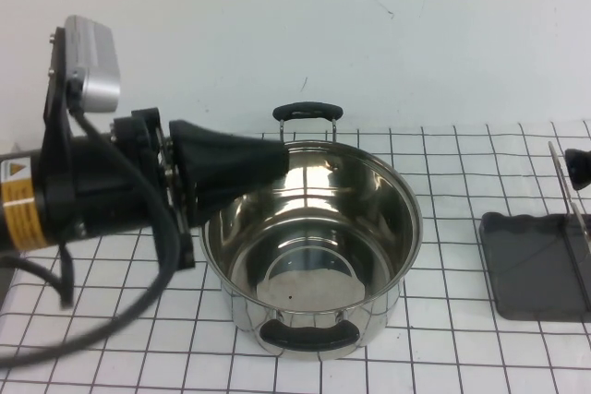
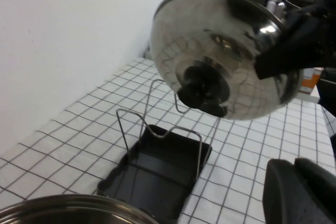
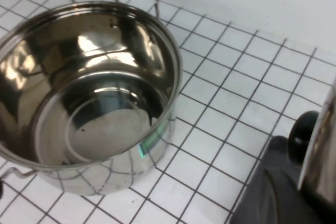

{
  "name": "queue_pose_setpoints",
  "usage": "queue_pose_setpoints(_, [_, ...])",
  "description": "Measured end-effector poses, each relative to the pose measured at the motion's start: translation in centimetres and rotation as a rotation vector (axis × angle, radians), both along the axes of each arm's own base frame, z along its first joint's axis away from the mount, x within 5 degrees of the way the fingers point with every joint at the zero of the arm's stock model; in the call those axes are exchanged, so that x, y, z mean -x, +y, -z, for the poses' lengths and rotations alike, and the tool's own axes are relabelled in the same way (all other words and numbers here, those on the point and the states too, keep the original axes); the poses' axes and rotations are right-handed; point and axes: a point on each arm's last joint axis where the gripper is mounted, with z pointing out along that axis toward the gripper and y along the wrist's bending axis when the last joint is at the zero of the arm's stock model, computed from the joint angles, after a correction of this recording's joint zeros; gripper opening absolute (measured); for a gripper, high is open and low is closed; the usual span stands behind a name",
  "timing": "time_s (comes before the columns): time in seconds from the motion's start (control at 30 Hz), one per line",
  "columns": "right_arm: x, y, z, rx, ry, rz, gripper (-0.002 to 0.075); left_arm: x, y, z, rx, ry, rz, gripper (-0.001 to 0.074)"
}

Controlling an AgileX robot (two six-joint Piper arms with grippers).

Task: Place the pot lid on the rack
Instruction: Place the pot lid on the pot rack

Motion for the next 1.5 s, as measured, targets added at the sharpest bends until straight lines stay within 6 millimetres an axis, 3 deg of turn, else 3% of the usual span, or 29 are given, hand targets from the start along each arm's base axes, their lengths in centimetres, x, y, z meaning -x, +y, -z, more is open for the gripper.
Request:
queue_pose_setpoints(0.17, [-1.4,0.0,1.1,0.011,0.045,0.017,0.0065,1.7,0.3,-0.6,-0.066,0.005,0.045,0.0000])
queue_pose_setpoints(0.47, [-4.6,0.2,3.8,0.036,0.122,0.051,0.0065,2.3,0.4,0.0,-0.152,0.083,0.067,-0.0001])
queue_pose_setpoints(0.8, [-5.5,0.0,3.9,0.022,0.078,0.092,0.0065,2.4,0.5,0.2,-0.176,0.093,0.071,-0.0001])
queue_pose_setpoints(1.03, [-6.4,0.3,5.2,0.008,0.137,0.097,0.0073,2.4,0.5,0.3,-0.181,0.092,0.073,-0.0001])
queue_pose_setpoints(1.2, [-6.7,0.3,5.2,-0.001,0.129,0.109,0.0163,2.5,0.5,0.5,-0.209,0.086,0.080,-0.0001])
queue_pose_setpoints(1.37, [-6.7,0.3,5.2,-0.002,0.123,0.112,0.0333,2.6,0.6,0.7,-0.230,0.082,0.089,-0.0001])
queue_pose_setpoints(1.5, [-6.6,-0.1,5.4,0.004,0.146,0.112,0.0379,2.6,0.6,0.7,-0.229,0.082,0.092,-0.0001])
